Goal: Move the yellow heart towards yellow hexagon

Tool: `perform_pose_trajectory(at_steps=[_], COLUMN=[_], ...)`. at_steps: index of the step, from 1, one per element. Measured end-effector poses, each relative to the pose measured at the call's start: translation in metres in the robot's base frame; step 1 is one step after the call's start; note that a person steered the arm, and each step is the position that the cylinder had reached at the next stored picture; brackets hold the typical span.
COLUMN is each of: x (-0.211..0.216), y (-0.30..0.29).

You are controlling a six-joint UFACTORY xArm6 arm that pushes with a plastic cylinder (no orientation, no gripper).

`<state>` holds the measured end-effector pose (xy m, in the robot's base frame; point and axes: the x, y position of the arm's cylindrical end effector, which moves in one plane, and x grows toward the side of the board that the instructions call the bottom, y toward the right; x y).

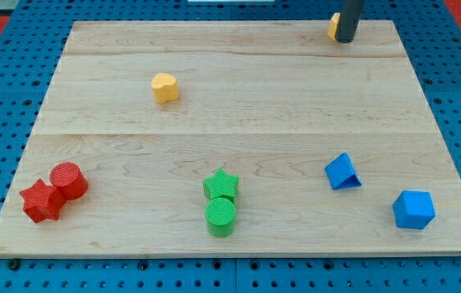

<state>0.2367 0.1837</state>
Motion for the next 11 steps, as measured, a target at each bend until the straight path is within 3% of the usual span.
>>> perform_pose_trajectory(at_steps=[1,2,3,4,5,6,7,8,9,10,11], x=[0.064,0.129,0.155,0.160,0.135,0.122,0.139,0.138,0.105,0.109,0.098], y=[-0.031,-0.142,-0.260,-0.322,-0.283,-0.204,-0.231,-0.322,-0.269,-0.183,-0.148])
